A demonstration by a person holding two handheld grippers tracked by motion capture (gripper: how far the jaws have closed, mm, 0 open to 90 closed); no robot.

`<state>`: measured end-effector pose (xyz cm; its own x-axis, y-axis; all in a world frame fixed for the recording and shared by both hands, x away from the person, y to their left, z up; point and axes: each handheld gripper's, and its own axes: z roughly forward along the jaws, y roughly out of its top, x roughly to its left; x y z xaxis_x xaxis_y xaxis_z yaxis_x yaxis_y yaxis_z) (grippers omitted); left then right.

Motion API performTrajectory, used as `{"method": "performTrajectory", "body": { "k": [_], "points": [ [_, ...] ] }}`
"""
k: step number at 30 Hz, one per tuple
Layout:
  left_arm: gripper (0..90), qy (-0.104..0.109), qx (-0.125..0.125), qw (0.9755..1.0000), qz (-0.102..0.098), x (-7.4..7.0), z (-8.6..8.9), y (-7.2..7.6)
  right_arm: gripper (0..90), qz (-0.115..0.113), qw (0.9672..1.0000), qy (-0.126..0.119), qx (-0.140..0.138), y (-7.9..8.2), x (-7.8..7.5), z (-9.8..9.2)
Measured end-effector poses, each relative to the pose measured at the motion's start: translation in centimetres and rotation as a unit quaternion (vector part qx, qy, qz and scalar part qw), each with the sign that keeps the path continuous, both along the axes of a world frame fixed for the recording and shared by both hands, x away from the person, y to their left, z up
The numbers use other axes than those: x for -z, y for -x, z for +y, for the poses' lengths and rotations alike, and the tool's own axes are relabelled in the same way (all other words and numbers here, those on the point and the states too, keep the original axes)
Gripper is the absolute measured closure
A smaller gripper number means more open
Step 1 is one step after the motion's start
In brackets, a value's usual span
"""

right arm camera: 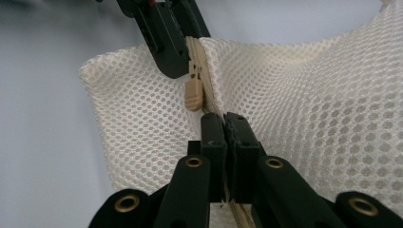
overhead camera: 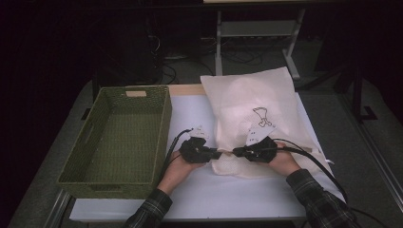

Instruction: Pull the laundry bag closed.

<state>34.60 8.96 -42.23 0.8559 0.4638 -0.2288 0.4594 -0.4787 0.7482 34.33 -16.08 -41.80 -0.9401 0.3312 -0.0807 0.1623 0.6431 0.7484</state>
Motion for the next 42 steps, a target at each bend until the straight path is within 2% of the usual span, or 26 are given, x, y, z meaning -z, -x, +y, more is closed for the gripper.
{"method": "performTrajectory", "body": {
  "k": [4, 6, 8, 10, 13, 14, 17, 18, 21, 27, 32, 35, 37, 42],
  "points": [
    [83.6, -0.021, -0.005, 0.9997, -0.015, 0.0, -0.3, 0.3, 86.3, 0.001, 1.0000, 0.004, 0.004, -0.1, 0.3, 0.3],
    [83.7, -0.020, -0.009, 0.9996, -0.018, 0.0, -0.2, 0.4, 84.4, 0.001, 1.0000, 0.001, 0.005, -0.1, 0.3, 0.3],
    [83.7, -0.017, -0.013, 0.9996, -0.018, 0.0, 0.0, 0.5, 80.2, 0.001, 1.0000, -0.003, 0.006, 0.1, 0.0, 0.2],
    [83.8, -0.024, -0.019, 0.9992, -0.024, 0.1, 0.2, 0.6, 73.5, -0.001, 0.9999, -0.009, 0.012, 0.5, -0.6, -0.1],
    [83.8, -0.019, -0.026, 0.9991, -0.027, 0.0, 0.3, 0.8, 73.0, 0.013, 0.9994, -0.015, 0.027, 1.0, -1.2, -0.4],
    [83.8, -0.017, -0.028, 0.9990, -0.031, 0.0, 0.3, 0.9, 73.8, 0.024, 0.9992, -0.019, 0.025, 1.3, -1.3, -0.4],
    [83.8, -0.016, -0.031, 0.9988, -0.035, -0.2, 0.3, 1.2, 73.6, 0.026, 0.9994, -0.014, 0.018, 2.1, -1.2, 0.0],
    [83.8, -0.013, -0.032, 0.9988, -0.035, -0.2, 0.3, 1.2, 73.6, 0.025, 0.9994, -0.011, 0.021, 2.1, -1.1, 0.2],
    [83.8, -0.010, -0.039, 0.9987, -0.032, -0.3, 0.3, 1.3, 73.4, 0.044, 0.9985, -0.025, 0.022, 1.8, -0.8, 0.5],
    [83.8, -0.007, -0.044, 0.9987, -0.023, -0.1, 0.3, 1.2, 73.9, 0.045, 0.9987, -0.023, 0.013, 2.0, -1.4, 0.7],
    [83.8, -0.010, -0.046, 0.9986, -0.025, -0.1, 0.3, 1.2, 75.2, 0.025, 0.9991, -0.033, 0.007, 2.5, -1.9, 0.8],
    [83.8, -0.009, -0.046, 0.9986, -0.025, -0.1, 0.3, 1.2, 75.4, 0.020, 0.9986, -0.049, -0.002, 2.7, -2.4, 0.8],
    [83.8, -0.006, -0.044, 0.9987, -0.026, -0.2, 0.4, 1.2, 75.4, 0.029, 0.9987, -0.042, -0.003, 2.6, -2.3, 1.1],
    [83.7, -0.009, -0.044, 0.9986, -0.029, -0.2, 0.3, 1.3, 73.9, 0.051, 0.9986, -0.006, 0.014, 1.6, -0.7, 1.8]
  ]
}}
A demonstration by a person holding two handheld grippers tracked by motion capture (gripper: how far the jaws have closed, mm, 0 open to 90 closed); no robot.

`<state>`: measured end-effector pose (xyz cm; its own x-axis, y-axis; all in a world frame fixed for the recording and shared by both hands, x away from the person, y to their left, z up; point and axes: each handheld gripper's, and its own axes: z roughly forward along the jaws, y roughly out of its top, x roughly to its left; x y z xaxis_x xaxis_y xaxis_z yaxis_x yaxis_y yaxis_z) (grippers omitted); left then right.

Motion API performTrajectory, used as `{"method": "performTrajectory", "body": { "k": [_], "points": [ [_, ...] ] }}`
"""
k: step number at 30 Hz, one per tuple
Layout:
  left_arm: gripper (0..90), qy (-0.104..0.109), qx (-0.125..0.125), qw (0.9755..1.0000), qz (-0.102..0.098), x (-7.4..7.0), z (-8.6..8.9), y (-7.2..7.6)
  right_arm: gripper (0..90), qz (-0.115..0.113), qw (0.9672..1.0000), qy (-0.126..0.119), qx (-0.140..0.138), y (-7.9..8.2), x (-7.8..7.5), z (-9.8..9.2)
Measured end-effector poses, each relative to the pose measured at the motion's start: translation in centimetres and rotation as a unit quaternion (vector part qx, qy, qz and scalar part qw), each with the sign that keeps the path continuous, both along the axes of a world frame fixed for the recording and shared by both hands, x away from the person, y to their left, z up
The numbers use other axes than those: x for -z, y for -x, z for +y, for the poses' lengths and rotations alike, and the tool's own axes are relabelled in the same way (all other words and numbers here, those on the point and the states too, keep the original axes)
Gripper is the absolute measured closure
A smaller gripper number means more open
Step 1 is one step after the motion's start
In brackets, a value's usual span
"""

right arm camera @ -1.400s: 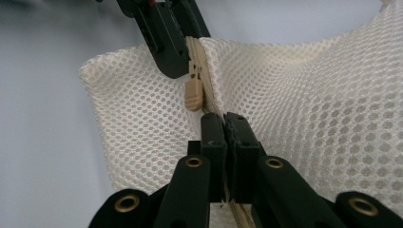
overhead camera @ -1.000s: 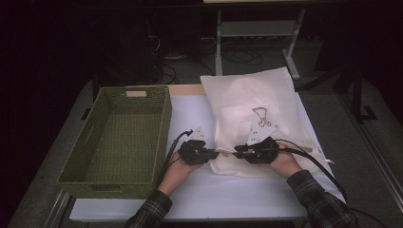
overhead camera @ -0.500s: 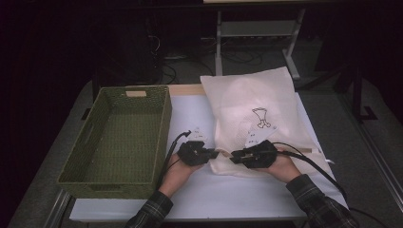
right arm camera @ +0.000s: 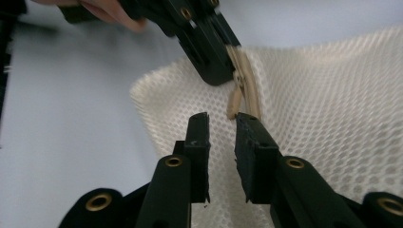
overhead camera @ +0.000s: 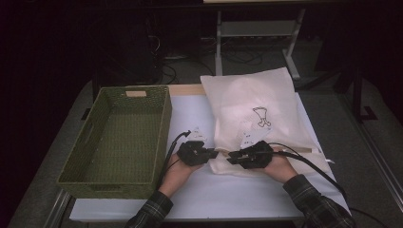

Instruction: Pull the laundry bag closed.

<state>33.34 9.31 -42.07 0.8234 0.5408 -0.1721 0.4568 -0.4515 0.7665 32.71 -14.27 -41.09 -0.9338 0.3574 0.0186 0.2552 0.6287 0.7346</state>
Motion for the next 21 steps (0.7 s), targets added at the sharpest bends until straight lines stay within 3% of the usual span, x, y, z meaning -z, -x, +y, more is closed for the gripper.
{"method": "performTrajectory", "body": {
  "k": [7, 12, 21],
  "points": [
    [83.7, -0.002, 0.001, 1.0000, -0.002, 0.1, -0.1, 0.0, 73.8, 0.016, 0.9997, -0.018, 0.006, -0.8, 0.6, 0.5],
    [83.6, -0.003, 0.001, 1.0000, -0.003, 0.1, -0.1, 0.1, 81.4, 0.021, 0.9991, -0.034, 0.011, -1.3, 0.6, 0.7],
    [83.7, -0.012, 0.000, 0.9999, -0.005, 0.2, -0.3, 0.1, 86.8, 0.007, 0.9998, -0.008, 0.014, -1.3, 0.7, 1.1]
  ]
}}
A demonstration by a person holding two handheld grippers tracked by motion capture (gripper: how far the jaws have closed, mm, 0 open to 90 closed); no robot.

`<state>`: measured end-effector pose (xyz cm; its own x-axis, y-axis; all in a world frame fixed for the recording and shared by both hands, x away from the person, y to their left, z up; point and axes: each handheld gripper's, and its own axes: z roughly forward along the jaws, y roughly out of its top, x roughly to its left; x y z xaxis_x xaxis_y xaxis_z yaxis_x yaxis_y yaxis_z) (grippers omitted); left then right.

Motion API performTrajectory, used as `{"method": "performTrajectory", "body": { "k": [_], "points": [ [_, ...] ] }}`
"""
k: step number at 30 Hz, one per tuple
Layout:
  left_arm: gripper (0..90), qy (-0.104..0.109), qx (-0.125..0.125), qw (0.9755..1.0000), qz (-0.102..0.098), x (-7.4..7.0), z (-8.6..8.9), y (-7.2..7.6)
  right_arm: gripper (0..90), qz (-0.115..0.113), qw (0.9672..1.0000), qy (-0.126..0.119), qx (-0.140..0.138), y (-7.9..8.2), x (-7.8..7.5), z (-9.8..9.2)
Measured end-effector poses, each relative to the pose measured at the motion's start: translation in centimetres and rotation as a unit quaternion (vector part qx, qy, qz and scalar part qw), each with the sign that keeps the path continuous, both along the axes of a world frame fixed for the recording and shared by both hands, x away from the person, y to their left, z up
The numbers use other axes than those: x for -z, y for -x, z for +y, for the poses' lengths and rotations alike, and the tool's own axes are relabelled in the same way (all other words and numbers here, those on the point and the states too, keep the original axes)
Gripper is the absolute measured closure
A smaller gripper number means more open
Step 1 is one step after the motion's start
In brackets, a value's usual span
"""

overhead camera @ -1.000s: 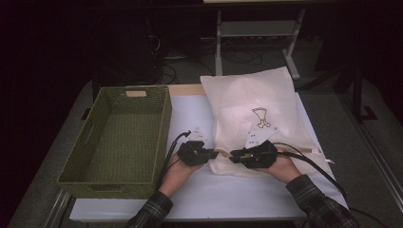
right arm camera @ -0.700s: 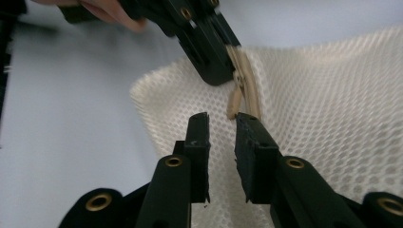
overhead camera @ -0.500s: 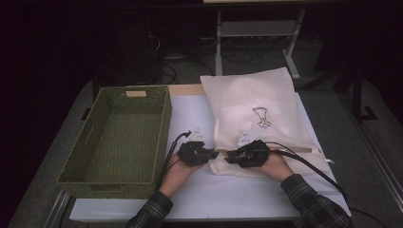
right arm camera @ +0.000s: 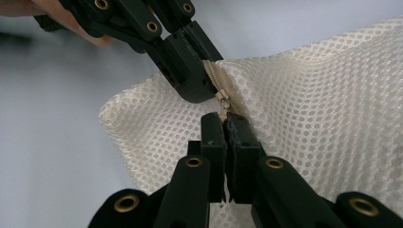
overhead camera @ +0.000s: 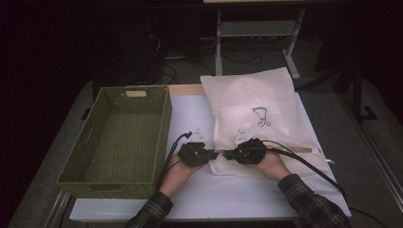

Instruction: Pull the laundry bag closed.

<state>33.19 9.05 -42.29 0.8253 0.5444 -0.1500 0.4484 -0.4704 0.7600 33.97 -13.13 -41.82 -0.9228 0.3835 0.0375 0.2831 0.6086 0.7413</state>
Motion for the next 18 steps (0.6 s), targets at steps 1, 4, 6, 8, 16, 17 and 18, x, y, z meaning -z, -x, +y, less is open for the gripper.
{"method": "performTrajectory", "body": {
  "k": [1, 4, 6, 8, 16, 17, 18],
  "points": [
    [83.8, 0.000, 0.000, 1.0000, 0.000, -0.02, 0.00, 0.01, 86.8, -0.001, 1.0000, 0.001, 0.000, 0.04, -0.01, -0.02],
    [83.8, 0.000, -0.002, 1.0000, -0.001, -0.06, 0.07, 0.00, 86.9, -0.006, 1.0000, 0.003, 0.002, 0.13, -0.07, -0.07],
    [83.8, 0.002, -0.003, 1.0000, -0.001, -0.07, 0.11, 0.01, 86.9, -0.007, 0.9999, 0.007, 0.007, 0.15, -0.06, -0.18],
    [83.8, -0.002, -0.001, 1.0000, -0.004, -0.10, 0.07, 0.08, 86.9, -0.007, 0.9999, 0.007, 0.006, 0.17, -0.08, -0.30],
    [83.7, -0.002, -0.006, 1.0000, -0.007, -0.17, 0.19, 0.20, 86.9, -0.015, 0.9997, 0.016, 0.008, 0.36, -0.04, -0.79],
    [83.7, -0.002, -0.005, 1.0000, -0.007, -0.19, 0.17, 0.21, 86.9, -0.014, 0.9998, 0.015, 0.007, 0.40, -0.07, -0.89],
    [83.7, -0.002, -0.005, 1.0000, -0.007, -0.20, 0.13, 0.23, 86.9, -0.015, 0.9998, 0.015, 0.007, 0.45, -0.13, -0.96]
  ]
}}
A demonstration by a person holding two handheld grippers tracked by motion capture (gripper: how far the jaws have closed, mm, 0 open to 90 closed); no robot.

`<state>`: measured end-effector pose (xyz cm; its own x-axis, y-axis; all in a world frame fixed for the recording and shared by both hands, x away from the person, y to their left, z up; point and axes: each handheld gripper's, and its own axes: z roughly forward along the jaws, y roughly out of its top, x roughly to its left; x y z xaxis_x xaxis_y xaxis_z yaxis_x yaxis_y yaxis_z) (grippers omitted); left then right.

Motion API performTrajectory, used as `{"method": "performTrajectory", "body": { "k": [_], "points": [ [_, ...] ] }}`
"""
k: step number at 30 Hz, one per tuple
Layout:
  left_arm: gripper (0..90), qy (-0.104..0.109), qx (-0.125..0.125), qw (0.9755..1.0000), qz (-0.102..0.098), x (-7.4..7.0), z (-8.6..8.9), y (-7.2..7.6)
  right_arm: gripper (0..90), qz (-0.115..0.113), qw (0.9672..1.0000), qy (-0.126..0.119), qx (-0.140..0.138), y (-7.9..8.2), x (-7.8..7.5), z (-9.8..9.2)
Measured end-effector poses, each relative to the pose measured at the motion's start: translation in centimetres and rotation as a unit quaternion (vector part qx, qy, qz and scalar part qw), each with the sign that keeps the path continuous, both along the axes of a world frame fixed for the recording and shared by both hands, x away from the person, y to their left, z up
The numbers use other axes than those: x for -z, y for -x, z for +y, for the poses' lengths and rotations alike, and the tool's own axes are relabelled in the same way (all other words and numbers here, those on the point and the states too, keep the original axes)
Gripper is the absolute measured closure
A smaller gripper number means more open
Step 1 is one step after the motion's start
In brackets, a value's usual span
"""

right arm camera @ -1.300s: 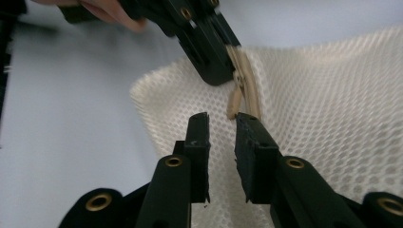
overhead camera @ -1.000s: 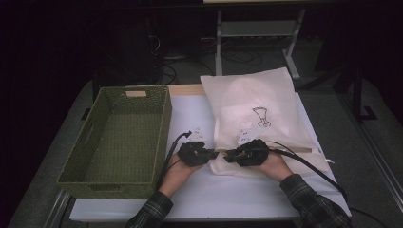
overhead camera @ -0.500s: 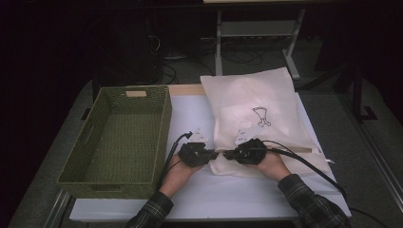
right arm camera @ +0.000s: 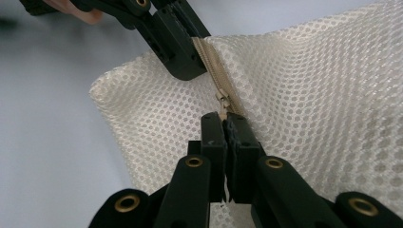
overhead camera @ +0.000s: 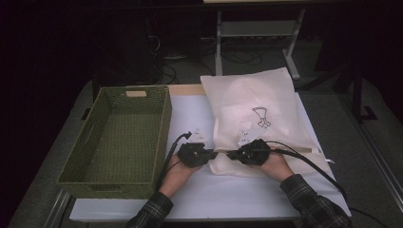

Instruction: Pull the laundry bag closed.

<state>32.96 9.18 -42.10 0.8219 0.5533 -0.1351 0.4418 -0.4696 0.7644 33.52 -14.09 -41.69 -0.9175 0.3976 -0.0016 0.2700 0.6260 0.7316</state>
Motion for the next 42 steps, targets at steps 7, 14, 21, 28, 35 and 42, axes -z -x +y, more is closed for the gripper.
{"method": "performTrajectory", "body": {
  "k": [7, 14, 21, 28, 35, 42],
  "points": [
    [83.7, 0.001, 0.000, 1.0000, 0.000, 0.0, 0.1, 0.0, 86.9, -0.002, 1.0000, 0.003, 0.001, 0.2, -0.1, -0.7],
    [83.7, -0.001, -0.002, 1.0000, 0.000, 0.0, 0.3, 0.0, 86.9, -0.003, 1.0000, 0.003, 0.004, 0.2, -0.1, -1.2],
    [83.6, 0.004, -0.004, 1.0000, 0.002, 0.1, 0.2, 0.0, 86.9, 0.000, 1.0000, 0.000, 0.010, 0.4, -0.2, -2.3],
    [83.6, 0.004, -0.006, 1.0000, 0.005, 0.1, 0.3, -0.1, 86.9, -0.002, 0.9998, 0.007, 0.016, 0.6, -0.1, -2.5],
    [83.6, 0.007, -0.008, 0.9999, 0.006, 0.2, 0.3, 0.0, 86.9, -0.001, 0.9996, 0.005, 0.026, 0.8, -0.2, -3.3],
    [83.6, 0.006, -0.007, 0.9999, 0.006, 0.2, 0.2, 0.0, 86.9, -0.001, 0.9995, 0.009, 0.031, 1.0, -0.1, -3.6]
  ]
}}
